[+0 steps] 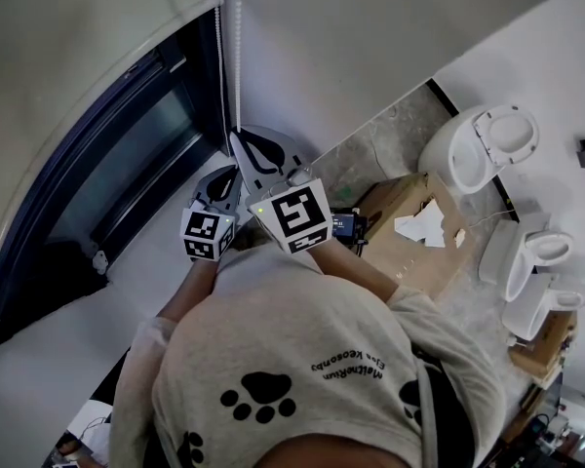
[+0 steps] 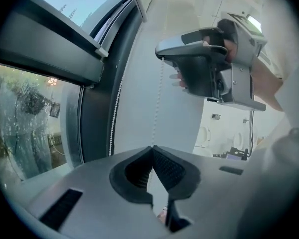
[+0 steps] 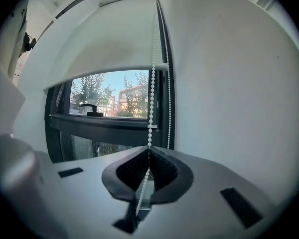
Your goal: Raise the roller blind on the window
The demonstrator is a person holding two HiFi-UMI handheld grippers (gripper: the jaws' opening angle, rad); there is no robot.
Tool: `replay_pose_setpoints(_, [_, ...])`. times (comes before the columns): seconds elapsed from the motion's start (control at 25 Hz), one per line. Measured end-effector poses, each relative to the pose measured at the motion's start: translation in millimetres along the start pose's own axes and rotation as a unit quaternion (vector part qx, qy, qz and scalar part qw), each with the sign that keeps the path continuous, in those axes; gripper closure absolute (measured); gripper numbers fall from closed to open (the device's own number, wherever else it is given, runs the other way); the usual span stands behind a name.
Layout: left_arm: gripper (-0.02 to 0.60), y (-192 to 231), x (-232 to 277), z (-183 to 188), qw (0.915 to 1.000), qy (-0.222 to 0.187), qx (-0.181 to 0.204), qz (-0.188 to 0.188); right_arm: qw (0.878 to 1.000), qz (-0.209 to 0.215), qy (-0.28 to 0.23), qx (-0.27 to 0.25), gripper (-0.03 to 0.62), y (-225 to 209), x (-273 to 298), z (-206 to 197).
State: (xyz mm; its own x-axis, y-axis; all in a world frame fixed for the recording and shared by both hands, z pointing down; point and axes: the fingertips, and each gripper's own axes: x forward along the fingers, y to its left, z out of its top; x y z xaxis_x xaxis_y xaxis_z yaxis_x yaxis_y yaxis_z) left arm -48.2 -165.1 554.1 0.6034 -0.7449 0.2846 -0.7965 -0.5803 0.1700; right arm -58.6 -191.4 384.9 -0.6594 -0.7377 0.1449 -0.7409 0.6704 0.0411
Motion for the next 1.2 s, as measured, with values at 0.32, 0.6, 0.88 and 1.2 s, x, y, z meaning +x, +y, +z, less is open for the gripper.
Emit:
replay_pose_setpoints(0.32, [0.482, -11.3, -0.9, 7.4, 0.9992, -0.001, -0.011, -0.038, 1.000, -0.004, -0.008, -0.004, 0.585, 1.6, -0.2, 0.2])
replay_pose_setpoints(0.6, [0.460, -6.1, -31.5, 67.2, 0.9977, -0.053, -0.017, -0.038, 1.000, -0.001, -0.011, -0.003, 0.585, 3.5, -1.3, -2.1])
replay_pose_setpoints(0.88, [0.466, -14.8, -66.8, 151.9, 0.9941, -0.092, 0.033, -0.049, 1.000, 0.001, -0.015, -0.004, 0.585, 5.6, -5.3, -1.2])
replay_pose_setpoints(1.2, [0.468, -27.5, -78.1, 222.1, 0.9887, -0.119, 0.068, -0.063, 1.000, 0.005, -0.014, -0.014, 0.585, 7.1, -7.0, -2.0])
